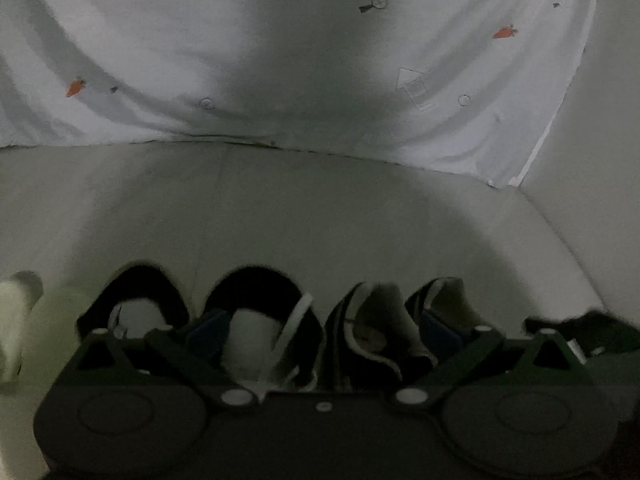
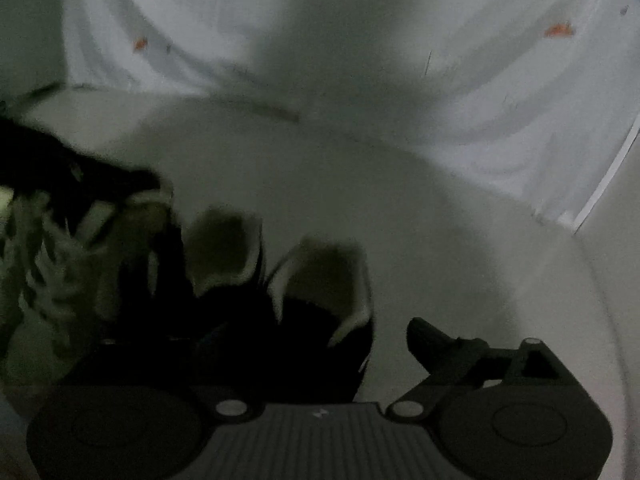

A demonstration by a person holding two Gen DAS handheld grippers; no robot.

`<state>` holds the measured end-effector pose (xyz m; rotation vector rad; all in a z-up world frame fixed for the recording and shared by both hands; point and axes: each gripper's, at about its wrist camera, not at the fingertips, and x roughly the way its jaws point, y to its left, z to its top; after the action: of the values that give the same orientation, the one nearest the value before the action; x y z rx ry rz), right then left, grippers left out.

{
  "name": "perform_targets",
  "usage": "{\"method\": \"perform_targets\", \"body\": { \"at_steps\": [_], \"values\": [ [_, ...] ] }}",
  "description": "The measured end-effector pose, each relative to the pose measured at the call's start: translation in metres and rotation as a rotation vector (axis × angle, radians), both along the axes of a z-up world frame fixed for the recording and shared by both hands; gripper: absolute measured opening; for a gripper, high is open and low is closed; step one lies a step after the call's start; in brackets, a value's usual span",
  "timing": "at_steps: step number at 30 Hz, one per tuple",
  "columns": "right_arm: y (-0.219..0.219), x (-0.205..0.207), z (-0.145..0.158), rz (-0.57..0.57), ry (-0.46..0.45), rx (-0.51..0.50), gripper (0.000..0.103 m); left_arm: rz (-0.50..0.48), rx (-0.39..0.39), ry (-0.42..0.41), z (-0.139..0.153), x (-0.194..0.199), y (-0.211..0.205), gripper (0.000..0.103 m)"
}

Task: Organize scattered shoes

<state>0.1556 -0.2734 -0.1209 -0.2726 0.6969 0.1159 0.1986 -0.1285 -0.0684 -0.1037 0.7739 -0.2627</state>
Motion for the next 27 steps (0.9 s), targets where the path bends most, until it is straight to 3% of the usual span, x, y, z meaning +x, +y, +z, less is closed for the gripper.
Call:
{"method": "perform_targets", "body": {
  "at_steps": [6,10,12,14,16,23,27],
  "values": [
    [-0.01,0.031,0.018,-0.066,0.072,0.155,0.101,-0.05,-0.026,-0.004,-0.008,0.019,0.001,0.102],
    [0.0,0.056,0.013,-0.07,0.127,0.17,0.101,-0.032,-0.039,-0.017,-0.008,0.017,0.009,0.103],
    [0.001,0.069,0.007,-0.104,0.174,0.189,0.096,-0.021,-0.037,-0.03,-0.007,0.015,0.013,0.103],
    [0.0,0.077,0.0,-0.131,0.235,0.215,0.074,-0.008,-0.041,-0.037,-0.007,0.015,0.017,0.103],
    [-0.004,0.087,-0.009,-0.131,0.316,0.266,0.07,0.017,-0.042,-0.038,-0.007,0.018,0.022,0.103],
    [0.002,0.115,-0.029,-0.15,0.433,0.279,0.063,0.055,-0.036,-0.014,-0.014,0.032,0.031,0.103],
    [0.006,0.134,-0.038,-0.232,0.438,0.289,0.064,0.038,-0.033,-0.012,-0.016,0.04,0.029,0.103]
  ]
}}
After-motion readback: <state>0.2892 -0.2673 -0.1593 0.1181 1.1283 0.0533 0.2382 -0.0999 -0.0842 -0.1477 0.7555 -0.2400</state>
